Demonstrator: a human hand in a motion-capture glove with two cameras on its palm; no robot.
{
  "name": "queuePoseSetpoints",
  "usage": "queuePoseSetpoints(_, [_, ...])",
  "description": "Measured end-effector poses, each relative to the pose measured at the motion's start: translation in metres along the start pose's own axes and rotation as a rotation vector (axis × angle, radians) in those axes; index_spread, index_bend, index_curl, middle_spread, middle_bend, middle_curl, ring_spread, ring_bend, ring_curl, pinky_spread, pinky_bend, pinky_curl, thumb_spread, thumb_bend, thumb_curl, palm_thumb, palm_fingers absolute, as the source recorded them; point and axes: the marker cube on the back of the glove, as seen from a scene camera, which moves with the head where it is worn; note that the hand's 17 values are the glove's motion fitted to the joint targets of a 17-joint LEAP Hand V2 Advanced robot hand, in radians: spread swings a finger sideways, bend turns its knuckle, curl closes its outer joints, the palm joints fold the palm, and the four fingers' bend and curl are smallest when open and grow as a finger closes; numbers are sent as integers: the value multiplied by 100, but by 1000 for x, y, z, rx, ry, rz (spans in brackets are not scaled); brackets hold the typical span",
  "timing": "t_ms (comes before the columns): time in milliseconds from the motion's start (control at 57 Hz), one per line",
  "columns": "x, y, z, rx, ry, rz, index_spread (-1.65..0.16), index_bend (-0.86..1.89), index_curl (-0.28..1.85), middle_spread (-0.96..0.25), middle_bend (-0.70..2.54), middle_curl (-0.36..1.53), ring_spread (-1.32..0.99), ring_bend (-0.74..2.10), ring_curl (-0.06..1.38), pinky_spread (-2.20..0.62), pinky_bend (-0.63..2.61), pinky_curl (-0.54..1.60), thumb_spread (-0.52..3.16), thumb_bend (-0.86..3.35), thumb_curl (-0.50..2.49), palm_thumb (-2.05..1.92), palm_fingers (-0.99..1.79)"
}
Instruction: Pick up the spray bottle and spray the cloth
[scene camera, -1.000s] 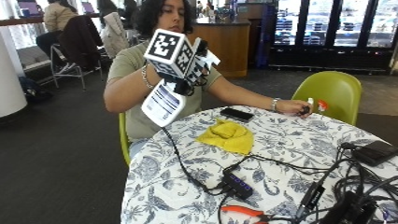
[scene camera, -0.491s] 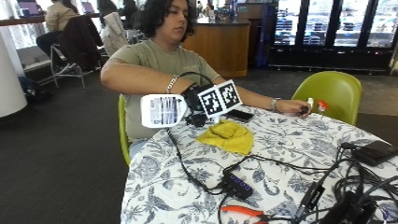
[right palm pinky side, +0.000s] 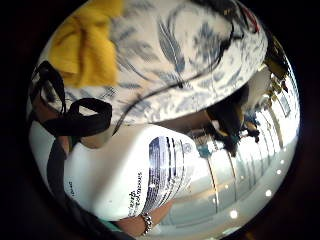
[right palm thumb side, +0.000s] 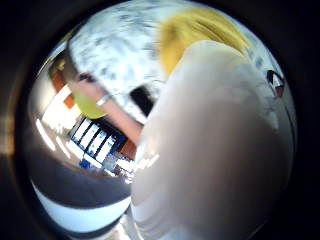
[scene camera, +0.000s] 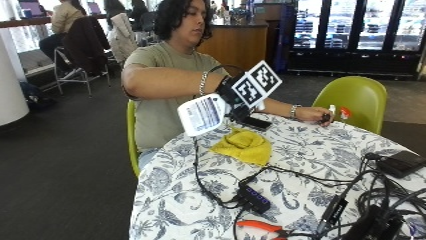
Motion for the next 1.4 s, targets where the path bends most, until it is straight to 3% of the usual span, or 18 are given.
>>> queuePoseSetpoints(228, [-92,9,-68,359,-312,-420,-25,26,61,-14,67,57,-17,74,49,-21,52,44,81,-1,84,97,135])
queuePoseSetpoints(439, [-167,-3,-86,484,-626,-868,-24,26,62,-14,67,57,-17,74,49,-21,52,44,82,-2,85,96,135])
queuePoseSetpoints(526, [-195,-14,-92,574,-790,-984,-24,26,63,-14,67,57,-16,75,50,-21,52,44,82,-2,86,97,135])
queuePoseSetpoints(649, [-208,-58,-88,781,-795,-978,-24,25,63,-14,67,57,-16,75,50,-21,53,44,82,-2,86,97,135])
queuePoseSetpoints(790, [-220,-97,-70,836,-849,-987,-25,26,64,-13,67,58,-16,74,50,-23,53,44,80,-2,87,96,136])
queuePoseSetpoints(1246, [-218,-124,-58,817,-780,-991,-25,25,65,-15,67,58,-18,76,50,-25,56,45,70,-2,90,96,136])
queuePoseSetpoints(1351, [-203,-114,-40,636,-708,-966,-25,23,65,-15,68,58,-17,76,50,-25,57,45,72,-2,90,95,135])
queuePoseSetpoints(1404, [-196,-115,-39,651,-670,-909,-25,21,65,-14,67,58,-16,75,50,-25,57,45,75,-3,88,92,131])
